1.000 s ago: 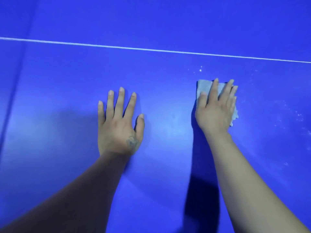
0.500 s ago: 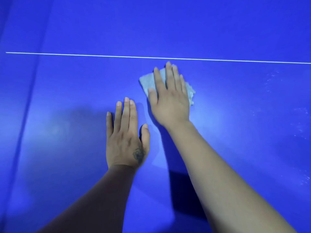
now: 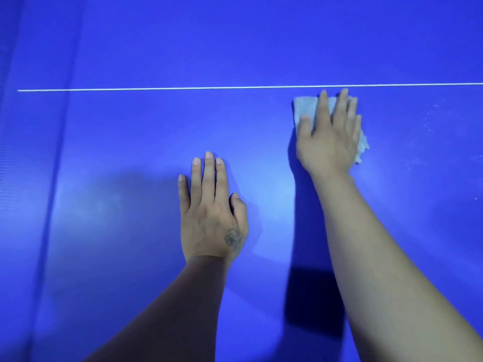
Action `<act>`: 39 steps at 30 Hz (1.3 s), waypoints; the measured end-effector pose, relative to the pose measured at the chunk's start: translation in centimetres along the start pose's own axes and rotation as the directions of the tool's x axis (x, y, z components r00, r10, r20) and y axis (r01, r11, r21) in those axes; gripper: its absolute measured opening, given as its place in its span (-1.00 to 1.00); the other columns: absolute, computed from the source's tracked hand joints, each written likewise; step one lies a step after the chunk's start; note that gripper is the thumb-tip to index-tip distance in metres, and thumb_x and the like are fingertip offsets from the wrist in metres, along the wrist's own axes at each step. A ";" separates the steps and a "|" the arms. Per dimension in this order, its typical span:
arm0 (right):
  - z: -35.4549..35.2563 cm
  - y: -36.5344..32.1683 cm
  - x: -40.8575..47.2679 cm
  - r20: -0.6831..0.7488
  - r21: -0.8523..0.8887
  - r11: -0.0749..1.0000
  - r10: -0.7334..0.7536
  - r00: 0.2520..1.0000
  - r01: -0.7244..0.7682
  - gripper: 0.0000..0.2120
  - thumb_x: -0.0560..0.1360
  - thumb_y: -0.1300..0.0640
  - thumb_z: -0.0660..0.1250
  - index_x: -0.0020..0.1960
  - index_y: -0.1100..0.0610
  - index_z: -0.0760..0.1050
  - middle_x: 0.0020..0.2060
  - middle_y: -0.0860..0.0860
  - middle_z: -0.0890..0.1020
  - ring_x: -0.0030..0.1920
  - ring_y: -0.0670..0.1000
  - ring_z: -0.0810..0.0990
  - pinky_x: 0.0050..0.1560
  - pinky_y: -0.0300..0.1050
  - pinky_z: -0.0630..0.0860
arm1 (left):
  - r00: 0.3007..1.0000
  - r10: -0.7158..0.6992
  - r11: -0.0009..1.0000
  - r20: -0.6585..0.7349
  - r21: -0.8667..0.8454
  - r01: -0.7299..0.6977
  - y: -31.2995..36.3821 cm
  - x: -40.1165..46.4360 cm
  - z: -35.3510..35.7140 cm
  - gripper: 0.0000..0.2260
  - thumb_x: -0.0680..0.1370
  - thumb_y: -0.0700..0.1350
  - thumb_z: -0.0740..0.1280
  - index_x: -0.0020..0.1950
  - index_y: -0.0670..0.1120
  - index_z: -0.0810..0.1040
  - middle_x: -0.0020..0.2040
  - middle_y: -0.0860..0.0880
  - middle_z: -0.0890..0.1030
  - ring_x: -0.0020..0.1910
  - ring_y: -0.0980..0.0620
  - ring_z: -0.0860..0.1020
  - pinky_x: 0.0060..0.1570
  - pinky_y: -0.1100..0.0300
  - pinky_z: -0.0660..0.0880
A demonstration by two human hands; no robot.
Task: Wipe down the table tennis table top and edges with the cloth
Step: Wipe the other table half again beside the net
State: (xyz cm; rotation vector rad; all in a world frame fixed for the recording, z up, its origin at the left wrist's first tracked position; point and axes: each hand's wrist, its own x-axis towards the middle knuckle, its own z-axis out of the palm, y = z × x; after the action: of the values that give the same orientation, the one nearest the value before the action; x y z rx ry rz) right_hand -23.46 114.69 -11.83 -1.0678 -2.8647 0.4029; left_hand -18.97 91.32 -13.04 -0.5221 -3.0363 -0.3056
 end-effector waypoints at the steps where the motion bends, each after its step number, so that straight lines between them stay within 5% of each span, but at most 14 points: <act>1: 0.3 -1.4 1.2 0.021 -0.004 1.000 -0.002 1.000 0.002 -0.36 0.72 -0.15 -0.04 0.76 0.01 0.05 0.75 0.13 -0.06 0.74 0.15 -0.14 0.71 0.15 -0.20 | 1.000 -0.001 1.000 -0.004 -0.003 0.001 0.0 0.0 0.0 -0.40 0.67 -0.02 0.09 0.71 -0.19 0.20 0.73 -0.12 0.16 0.73 -0.13 0.07 0.66 -0.23 0.04; 6: 1.4 -7.8 0.0 0.109 -0.014 0.974 -0.224 0.969 0.227 -0.38 0.75 -0.15 0.00 0.76 -0.01 0.04 0.75 0.12 -0.07 0.74 0.14 -0.15 0.70 0.14 -0.22 | 1.000 -0.012 1.000 -0.011 -0.016 0.012 0.2 0.1 0.1 -0.38 0.65 -0.01 0.12 0.71 -0.17 0.21 0.73 -0.11 0.17 0.73 -0.12 0.08 0.67 -0.22 0.02; 11: 1.8 -5.3 -8.1 0.030 0.016 0.946 -0.323 0.946 0.322 -0.40 0.73 -0.16 0.01 0.72 0.00 0.19 0.74 0.10 0.09 0.74 0.11 -0.01 0.72 0.12 -0.10 | 1.000 0.007 1.000 0.009 -0.016 -0.007 0.0 0.0 0.0 -0.38 0.66 0.00 0.06 0.71 -0.18 0.19 0.74 -0.12 0.15 0.73 -0.13 0.06 0.68 -0.21 -0.02; 21: -2.1 7.9 -15.1 0.000 -0.039 0.996 -0.077 0.997 0.077 -0.41 0.74 -0.15 0.02 0.73 -0.02 0.16 0.74 0.07 0.06 0.74 0.11 -0.03 0.72 0.13 -0.08 | 1.000 0.011 1.000 -0.029 -0.007 -0.011 0.1 -0.1 0.1 -0.44 0.73 0.01 -0.01 0.71 -0.17 0.19 0.73 -0.10 0.16 0.72 -0.13 0.08 0.68 -0.22 0.00; 28: -1.1 4.8 -6.6 -0.019 -0.057 0.995 0.084 0.996 -0.085 -0.37 0.74 -0.17 -0.12 0.76 0.01 0.01 0.75 0.10 -0.07 0.74 0.13 -0.14 0.71 0.15 -0.18 | 0.999 0.010 1.000 -0.048 0.009 -0.009 0.0 -0.1 0.2 -0.44 0.73 0.02 -0.01 0.72 -0.16 0.19 0.74 -0.09 0.15 0.73 -0.13 0.07 0.68 -0.22 0.00; 34: 0.5 -0.2 -11.5 -0.029 -0.041 0.984 -0.176 0.984 0.175 -0.39 0.73 -0.13 -0.02 0.73 0.05 0.16 0.73 0.15 0.08 0.74 0.16 0.00 0.71 0.17 -0.08 | 0.999 0.019 0.999 -0.047 0.033 -0.017 0.1 0.0 0.4 -0.43 0.74 0.06 -0.01 0.71 -0.15 0.20 0.73 -0.09 0.16 0.72 -0.13 0.08 0.67 -0.22 0.02; 39: -0.8 4.5 -21.2 0.056 -0.005 0.965 -0.262 0.963 0.263 -0.41 0.75 -0.11 0.07 0.73 0.03 0.16 0.74 0.09 0.06 0.74 0.10 -0.06 0.72 0.17 -0.06 | 0.998 0.028 0.999 -0.061 0.039 -0.025 -0.2 -0.1 0.7 -0.43 0.75 0.09 0.01 0.71 -0.15 0.20 0.73 -0.09 0.16 0.72 -0.13 0.09 0.67 -0.22 0.02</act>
State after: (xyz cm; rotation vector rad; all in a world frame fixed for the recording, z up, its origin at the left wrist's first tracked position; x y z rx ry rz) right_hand -4.41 104.40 -11.52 -0.6722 -3.0043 0.4016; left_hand -18.94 91.26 -13.76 -0.5394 -2.9666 -0.2576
